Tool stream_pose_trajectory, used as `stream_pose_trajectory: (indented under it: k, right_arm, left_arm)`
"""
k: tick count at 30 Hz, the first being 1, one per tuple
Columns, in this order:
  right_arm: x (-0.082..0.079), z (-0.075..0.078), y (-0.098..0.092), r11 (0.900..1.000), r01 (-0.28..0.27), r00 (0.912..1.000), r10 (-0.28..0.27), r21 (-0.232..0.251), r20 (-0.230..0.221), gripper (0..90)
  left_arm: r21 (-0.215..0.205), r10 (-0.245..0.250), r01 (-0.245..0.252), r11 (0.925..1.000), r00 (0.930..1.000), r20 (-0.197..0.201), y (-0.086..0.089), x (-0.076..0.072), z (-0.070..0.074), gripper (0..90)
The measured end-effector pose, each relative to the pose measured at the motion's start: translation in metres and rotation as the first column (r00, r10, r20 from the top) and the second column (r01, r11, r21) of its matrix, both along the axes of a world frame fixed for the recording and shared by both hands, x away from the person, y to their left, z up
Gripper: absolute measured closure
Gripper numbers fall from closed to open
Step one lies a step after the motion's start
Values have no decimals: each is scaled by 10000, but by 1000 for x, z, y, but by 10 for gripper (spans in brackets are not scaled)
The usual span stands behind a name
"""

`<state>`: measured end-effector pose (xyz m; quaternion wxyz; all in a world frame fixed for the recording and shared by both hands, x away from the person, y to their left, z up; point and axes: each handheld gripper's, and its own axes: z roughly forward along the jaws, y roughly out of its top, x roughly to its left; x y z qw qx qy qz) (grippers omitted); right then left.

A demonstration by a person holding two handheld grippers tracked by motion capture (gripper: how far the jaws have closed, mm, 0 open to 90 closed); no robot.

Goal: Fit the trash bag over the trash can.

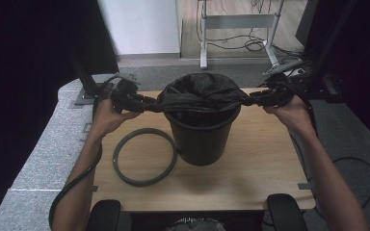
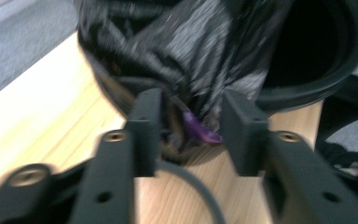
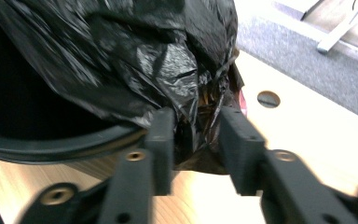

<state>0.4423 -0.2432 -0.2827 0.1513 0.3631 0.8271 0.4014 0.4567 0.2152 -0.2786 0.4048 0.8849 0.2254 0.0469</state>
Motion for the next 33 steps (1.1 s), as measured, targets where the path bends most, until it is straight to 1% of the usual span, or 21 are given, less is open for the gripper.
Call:
stream_pose_trajectory:
  k: [1, 3, 5, 7, 9, 10, 12, 13, 14, 15, 17, 19, 21, 22, 26, 28, 29, 30, 31, 32, 33]
  right_arm:
    - [-2, 3, -1, 10000, -38, 9999, 38, 52, 105, 590]
    - [-6, 9, -1, 9999, -134, 9996, 131, 106, 251, 568]
    - [-11, 13, 1, 9994, -292, 9992, 287, 192, 286, 562]
    - [-15, 15, 4, 9987, -460, 9986, 454, 213, 281, 540]
    - [-18, 14, 8, 9981, -603, 9979, 601, 84, 234, 507]
    - [-18, 12, 11, 9978, -661, 9977, 661, -28, 160, 482]
    - [-17, 8, 16, 9976, -592, 9981, 597, -373, 119, 474]
    - [-17, 6, 18, 9969, -531, 9984, 541, -588, 146, 507]
    - [-17, 4, 19, 9962, -549, 9984, 558, -682, 119, 595]
    - [-16, 1, 21, 9952, -656, 9978, 659, -724, 18, 668]
    - [-17, -3, 23, 9942, -697, 9976, 696, -819, -41, 778]
    - [-18, -5, 24, 9936, -782, 9969, 787, -817, 32, 821]
    - [-20, -5, 24, 9923, -982, 9952, 982, -761, -35, 851]
    - [-22, -5, 24, 9919, -1049, 9945, 1047, -712, -68, 856]
    - [-27, -6, 24, 9894, -1340, 9909, 1331, -557, -202, 861]
    - [-29, -7, 24, 9881, -1437, 9894, 1424, -557, -269, 863]
    - [-31, -8, 24, 9874, -1503, 9884, 1488, -503, -318, 863]
    - [-32, -9, 24, 9863, -1585, 9870, 1570, -457, -352, 863]
    - [-33, -9, 23, 9859, -1608, 9866, 1592, -465, -356, 863]
    - [-33, -10, 23, 9852, -1646, 9860, 1631, -477, -338, 862]
    - [-34, -9, 23, 9856, -1630, 9863, 1615, -451, -343, 861]
  left_arm:
    - [-74, -155, 155, 9999, 9999, 53, -1, -3, 3, 514]
    - [-91, -480, 482, 9988, 9987, 179, -6, -9, 8, 488]
    - [53, -675, 674, 9977, 9971, 338, -13, -15, 11, 468]
    - [112, -852, 849, 9963, 9958, 328, -18, -19, 11, 447]
    - [383, -802, 787, 9962, 9959, 416, -24, -21, 9, 429]
    - [529, -795, 773, 9956, 9961, 395, -26, -21, 7, 426]
    - [859, -664, 625, 9943, 9969, 432, -31, -20, 2, 431]
    - [1015, -638, 589, 9931, 9969, 454, -33, -20, 0, 459]
    - [1178, -555, 467, 9919, 9958, 727, -34, -22, -2, 518]
    - [1097, -493, 413, 9931, 9963, 708, -33, -22, -2, 569]
    - [1074, -418, 350, 9936, 9972, 612, -31, -23, -3, 705]
    - [1055, -424, 364, 9938, 9976, 551, -28, -24, -6, 788]
    - [1021, -497, 432, 9938, 9968, 627, -27, -26, -9, 887]
    - [923, -527, 470, 9946, 9968, 605, -26, -27, -10, 898]
    - [903, -776, 719, 9933, 9951, 610, -26, -31, -14, 900]
    - [1028, -962, 903, 9906, 9939, 539, -27, -33, -17, 900]
    - [1224, -1020, 948, 9879, 9933, 536, -29, -34, -19, 900]
    - [1342, -1025, 934, 9865, 9927, 630, -30, -35, -19, 900]
    - [1321, -999, 899, 9871, 9924, 715, -30, -35, -18, 899]
    - [1197, -970, 871, 9890, 9921, 798, -27, -35, -15, 899]
    - [1183, -822, 707, 9905, 9921, 951, -26, -33, -12, 867]
